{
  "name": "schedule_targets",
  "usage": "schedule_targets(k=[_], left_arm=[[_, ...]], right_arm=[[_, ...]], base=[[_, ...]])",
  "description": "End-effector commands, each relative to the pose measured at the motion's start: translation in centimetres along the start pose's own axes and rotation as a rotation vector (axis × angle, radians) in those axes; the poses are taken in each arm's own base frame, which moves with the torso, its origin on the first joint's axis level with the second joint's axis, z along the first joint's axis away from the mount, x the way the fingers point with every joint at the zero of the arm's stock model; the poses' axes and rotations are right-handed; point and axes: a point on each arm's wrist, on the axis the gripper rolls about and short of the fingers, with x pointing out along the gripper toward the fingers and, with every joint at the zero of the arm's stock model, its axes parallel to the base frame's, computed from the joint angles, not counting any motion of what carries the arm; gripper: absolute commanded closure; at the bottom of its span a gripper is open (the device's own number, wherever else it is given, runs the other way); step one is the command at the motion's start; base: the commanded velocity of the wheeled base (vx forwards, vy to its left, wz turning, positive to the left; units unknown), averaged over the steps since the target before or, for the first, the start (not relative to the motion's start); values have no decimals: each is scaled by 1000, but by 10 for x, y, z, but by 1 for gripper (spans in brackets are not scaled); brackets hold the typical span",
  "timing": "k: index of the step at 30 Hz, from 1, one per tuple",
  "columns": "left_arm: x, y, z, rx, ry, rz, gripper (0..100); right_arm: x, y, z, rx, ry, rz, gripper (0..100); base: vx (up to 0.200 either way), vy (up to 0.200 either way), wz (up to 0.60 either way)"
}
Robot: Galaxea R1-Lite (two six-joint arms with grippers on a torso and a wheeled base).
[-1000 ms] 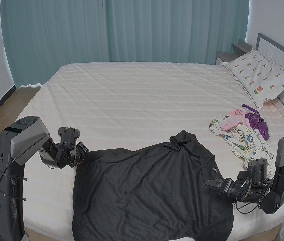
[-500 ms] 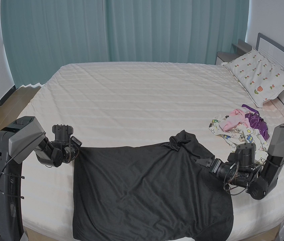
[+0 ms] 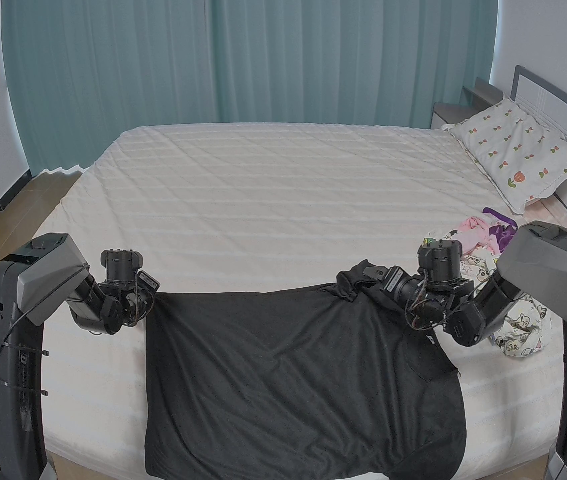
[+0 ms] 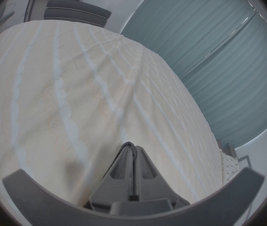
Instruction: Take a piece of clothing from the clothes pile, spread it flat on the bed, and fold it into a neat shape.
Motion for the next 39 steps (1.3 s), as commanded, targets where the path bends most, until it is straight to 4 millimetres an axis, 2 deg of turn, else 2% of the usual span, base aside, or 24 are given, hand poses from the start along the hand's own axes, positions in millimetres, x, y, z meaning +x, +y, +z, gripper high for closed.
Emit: schedule_targets(k=[1, 3, 9, 21, 22, 26, 30, 36, 39], left_arm=[[0, 2, 0, -1, -2, 3, 100], [0, 2, 0, -1, -3, 4, 100], [-1, 2, -1, 0, -4, 3, 100], [-1, 4, -2, -1, -8, -2, 100], [-1, 3, -2, -1, -8, -2, 100], [-1, 4, -2, -1, -7, -1, 100], [-1, 4, -2, -1, -7, -1, 100], [-1, 4, -3, 0, -5, 0, 100], [-1, 4, -2, -1, -7, -1, 100]], right_arm=[[42, -7, -28, -15, 46, -44, 0], [53, 1, -34, -24, 41, -15, 0], [73, 14, -29, -31, -12, 35, 0], [106, 10, -21, -27, -22, 10, 0], [108, 10, -21, -27, -23, 9, 100], [113, 8, -14, -22, -33, 2, 100], [117, 9, 11, -15, -109, 23, 100], [113, 34, 39, -8, -248, 113, 100], [117, 36, 45, -53, -283, 133, 100]], base=[[0, 0, 0], [0, 0, 0], [0, 0, 0], [0, 0, 0], [0, 0, 0], [0, 0, 0], [0, 0, 0], [0, 0, 0], [0, 0, 0]])
